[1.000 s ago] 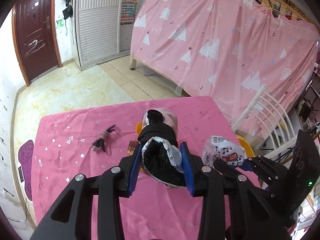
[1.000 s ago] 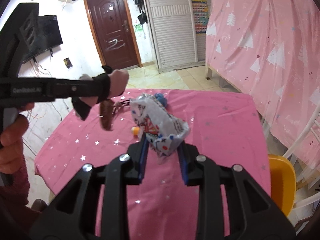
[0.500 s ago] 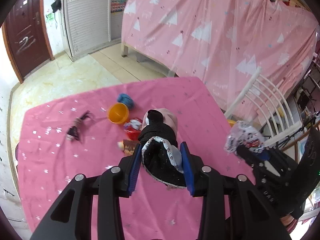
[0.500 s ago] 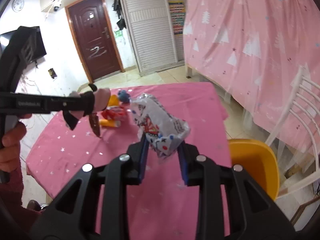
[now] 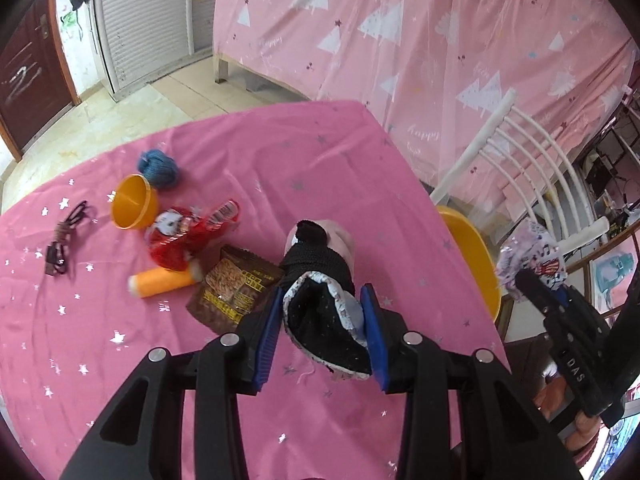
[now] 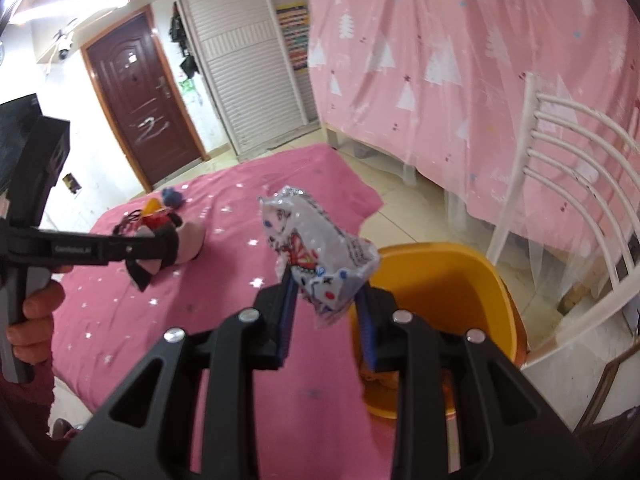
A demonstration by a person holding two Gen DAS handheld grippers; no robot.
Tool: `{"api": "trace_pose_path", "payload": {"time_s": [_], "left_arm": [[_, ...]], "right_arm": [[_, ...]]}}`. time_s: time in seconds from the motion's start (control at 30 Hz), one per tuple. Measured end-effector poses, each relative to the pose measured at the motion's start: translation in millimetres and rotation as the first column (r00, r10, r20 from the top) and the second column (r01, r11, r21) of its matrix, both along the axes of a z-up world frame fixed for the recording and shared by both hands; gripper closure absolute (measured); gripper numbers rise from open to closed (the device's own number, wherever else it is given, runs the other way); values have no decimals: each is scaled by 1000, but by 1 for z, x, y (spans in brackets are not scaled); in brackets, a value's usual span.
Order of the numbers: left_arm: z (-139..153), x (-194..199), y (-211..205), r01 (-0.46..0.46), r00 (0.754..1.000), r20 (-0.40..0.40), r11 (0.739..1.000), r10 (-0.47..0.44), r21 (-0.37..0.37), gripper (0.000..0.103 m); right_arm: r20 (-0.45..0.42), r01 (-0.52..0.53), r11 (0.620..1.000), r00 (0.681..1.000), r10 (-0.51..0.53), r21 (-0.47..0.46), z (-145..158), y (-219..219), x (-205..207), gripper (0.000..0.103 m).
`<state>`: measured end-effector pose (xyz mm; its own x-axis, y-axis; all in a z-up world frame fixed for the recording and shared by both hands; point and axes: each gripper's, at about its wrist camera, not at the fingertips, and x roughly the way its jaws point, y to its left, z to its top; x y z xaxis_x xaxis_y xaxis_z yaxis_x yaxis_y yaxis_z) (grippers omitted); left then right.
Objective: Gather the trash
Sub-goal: 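Release the snack bag into the bin with the right tool while the left tool holds the glove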
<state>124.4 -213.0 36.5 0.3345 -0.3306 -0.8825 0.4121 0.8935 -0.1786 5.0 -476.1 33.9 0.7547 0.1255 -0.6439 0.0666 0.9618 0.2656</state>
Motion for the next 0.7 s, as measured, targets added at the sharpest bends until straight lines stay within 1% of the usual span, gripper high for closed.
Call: {"api": "trace_pose_path", "payload": {"time_s": [0.13,0.27,0.4,0.47,0.5,0.53,0.6,0.7], "left_arm": [[-11,-2,-10,16,1000,-17,1000,-15,15,70],[-13,-6,-19,39,999,-31,999,-39,20,69],[-13,-13,-30,60,998,-14,997,-59,45,69],[-16,-15,-37,77,997,-21,996,-76,50,69],[-17,-16,-39,86,996,-25,995,-85,50,68],[-19,-18,-43,99,995,-28,994,-98,50,64],[-21,-19,-47,107,994,-32,993,-105,52,58],[-24,-21,-51,112,994,-24,991,-110,71,58]], "right_arm": [[-4,8,1000,1000,-8,11,-6,-8,1,77],[-10,14,1000,1000,-14,8,-10,-12,2,77],[-11,22,1000,1000,-22,1,-10,-12,4,77],[-9,26,1000,1000,-26,3,-10,-14,3,77],[-8,27,1000,1000,-27,7,-10,-15,3,77],[-9,29,1000,1000,-29,8,-11,-16,2,77],[-12,31,999,999,-31,8,-12,-15,3,76],[-16,32,999,999,-32,11,-13,-15,4,76]]}}
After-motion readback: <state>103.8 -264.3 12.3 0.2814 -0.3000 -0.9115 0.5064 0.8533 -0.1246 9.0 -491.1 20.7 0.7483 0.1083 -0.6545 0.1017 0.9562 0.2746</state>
